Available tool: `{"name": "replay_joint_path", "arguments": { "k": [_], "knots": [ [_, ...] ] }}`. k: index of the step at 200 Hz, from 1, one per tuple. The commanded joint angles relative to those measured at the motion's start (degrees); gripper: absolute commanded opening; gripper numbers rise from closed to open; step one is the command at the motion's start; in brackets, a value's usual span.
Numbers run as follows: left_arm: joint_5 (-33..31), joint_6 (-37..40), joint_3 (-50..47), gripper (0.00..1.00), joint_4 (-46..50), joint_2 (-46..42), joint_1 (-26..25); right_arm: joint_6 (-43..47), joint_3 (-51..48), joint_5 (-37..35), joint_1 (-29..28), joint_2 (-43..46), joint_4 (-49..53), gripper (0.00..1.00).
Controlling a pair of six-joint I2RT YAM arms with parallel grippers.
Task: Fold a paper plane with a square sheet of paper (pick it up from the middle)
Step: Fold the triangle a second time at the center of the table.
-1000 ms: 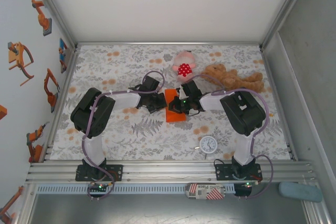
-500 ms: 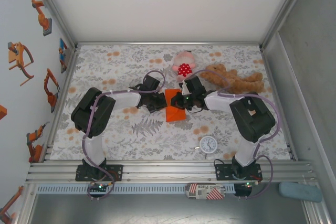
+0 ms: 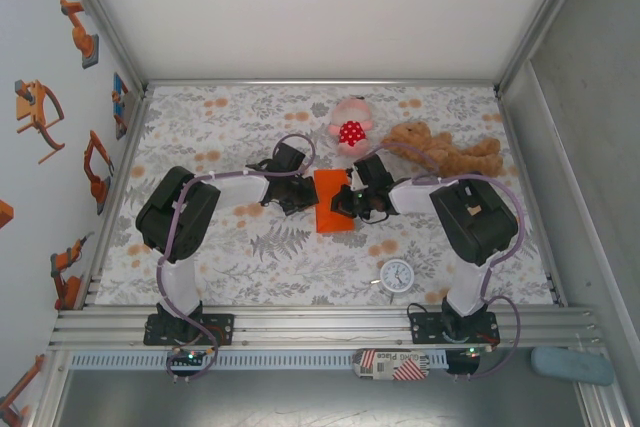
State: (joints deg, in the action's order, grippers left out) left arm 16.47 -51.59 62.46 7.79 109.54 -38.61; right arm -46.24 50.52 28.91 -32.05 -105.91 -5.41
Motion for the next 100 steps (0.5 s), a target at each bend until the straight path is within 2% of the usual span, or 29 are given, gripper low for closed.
{"name": "replay_joint_path", "arguments": {
  "k": [1,35,100],
  "knots": [
    [-2.02,2.39,1.60,0.00,6.43,0.86,-0.32,0.76,-2.83,-2.70,0.80,-2.19,2.24,0.00],
    [-0.59,2.52,3.65,0.00,5.37,-4.17,-0.66,0.89,-3.66,-3.50,1.20,-2.69,2.44,0.00],
    [3.66,-5.40,-5.14,0.02,-4.31,-9.29,-4.99,0.89,-3.50,-4.11,1.47,-3.34,3.72,0.00]
  ]
}}
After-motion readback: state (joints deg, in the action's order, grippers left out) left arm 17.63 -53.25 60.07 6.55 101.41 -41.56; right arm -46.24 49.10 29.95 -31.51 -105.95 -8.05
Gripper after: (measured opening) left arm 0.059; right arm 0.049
